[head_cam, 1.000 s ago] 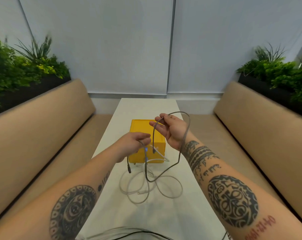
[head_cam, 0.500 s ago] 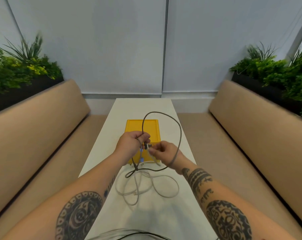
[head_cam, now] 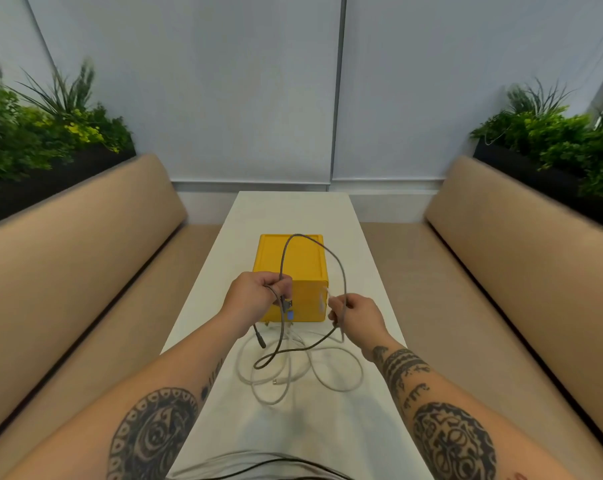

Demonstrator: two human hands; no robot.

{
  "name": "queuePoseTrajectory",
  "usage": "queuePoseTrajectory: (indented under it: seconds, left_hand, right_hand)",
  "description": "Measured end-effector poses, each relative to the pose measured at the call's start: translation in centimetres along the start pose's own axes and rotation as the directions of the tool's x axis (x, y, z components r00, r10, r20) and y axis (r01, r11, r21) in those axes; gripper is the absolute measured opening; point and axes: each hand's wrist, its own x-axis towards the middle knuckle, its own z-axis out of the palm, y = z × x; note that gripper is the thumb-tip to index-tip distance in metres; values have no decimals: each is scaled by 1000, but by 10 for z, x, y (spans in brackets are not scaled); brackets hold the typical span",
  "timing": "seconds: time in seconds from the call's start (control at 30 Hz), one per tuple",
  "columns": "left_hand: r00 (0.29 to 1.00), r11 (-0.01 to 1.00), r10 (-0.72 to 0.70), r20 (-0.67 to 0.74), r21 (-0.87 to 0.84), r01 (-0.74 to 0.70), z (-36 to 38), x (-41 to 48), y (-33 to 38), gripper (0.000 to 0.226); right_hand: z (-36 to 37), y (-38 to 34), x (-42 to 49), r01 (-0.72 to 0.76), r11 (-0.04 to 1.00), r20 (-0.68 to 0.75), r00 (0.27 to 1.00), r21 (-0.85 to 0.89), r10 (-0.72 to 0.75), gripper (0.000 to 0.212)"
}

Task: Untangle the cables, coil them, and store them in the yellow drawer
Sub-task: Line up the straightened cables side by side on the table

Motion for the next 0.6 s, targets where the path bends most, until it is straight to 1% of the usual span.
queuePoseTrajectory:
  seconds: [0.13,0.2,0.23,0.27,0.33,0.37,0.4,0.43,0.47,0.5,0.53,0.57,0.6]
  left_hand:
    - [1000,1000,-9,22,-6,9,-1,-4,-1,27]
    - [999,1000,-24,32,7,23,-1,-4,-2,24]
    - [998,999,-35,45,17,34,-1,-3,-2,20]
    - [997,999,-44,66,29,43,0,-3,-2,16]
    - [992,996,-46,117,81,37,3,-3,2,10]
    - [989,993,-36,144,119,19,4,-3,6,9]
    - [984,988,-24,175,156,-4,5,-3,9,10]
    - [978,982,-14,207,186,-25,6,-3,12,13]
    - [974,977,-7,226,207,-42,6,-3,16,16]
    - [974,974,1,227,222,-52,5,-2,18,19]
    - [977,974,9,214,220,-57,4,-3,20,21]
    - [981,981,15,191,186,-51,2,-3,21,24]
    - [987,992,14,162,118,-33,-1,-4,21,28]
  right_hand:
    - [-3,26,1,-91,972,81,990,-218,111,28]
    - [-3,24,1,-75,958,47,995,-277,91,37]
    - [-2,18,-1,-34,959,13,999,-282,39,41]
    - [-1,9,-3,36,961,-22,999,-275,-43,42]
    - [1,-14,-8,242,941,-34,966,-237,-257,44]
    - [2,-24,-10,356,906,9,932,-228,-363,46]
    - [3,-33,-10,453,856,81,891,-249,-448,48]
    - [4,-39,-9,526,793,170,850,-307,-498,48]
    - [4,-44,-7,572,718,253,820,-397,-514,46]
    - [4,-46,-4,592,638,311,805,-493,-506,43]
    - [3,-47,-3,587,561,336,803,-583,-492,40]
    - [2,-48,-2,573,487,335,804,-659,-492,39]
    - [-1,-48,-2,555,416,321,799,-721,-508,37]
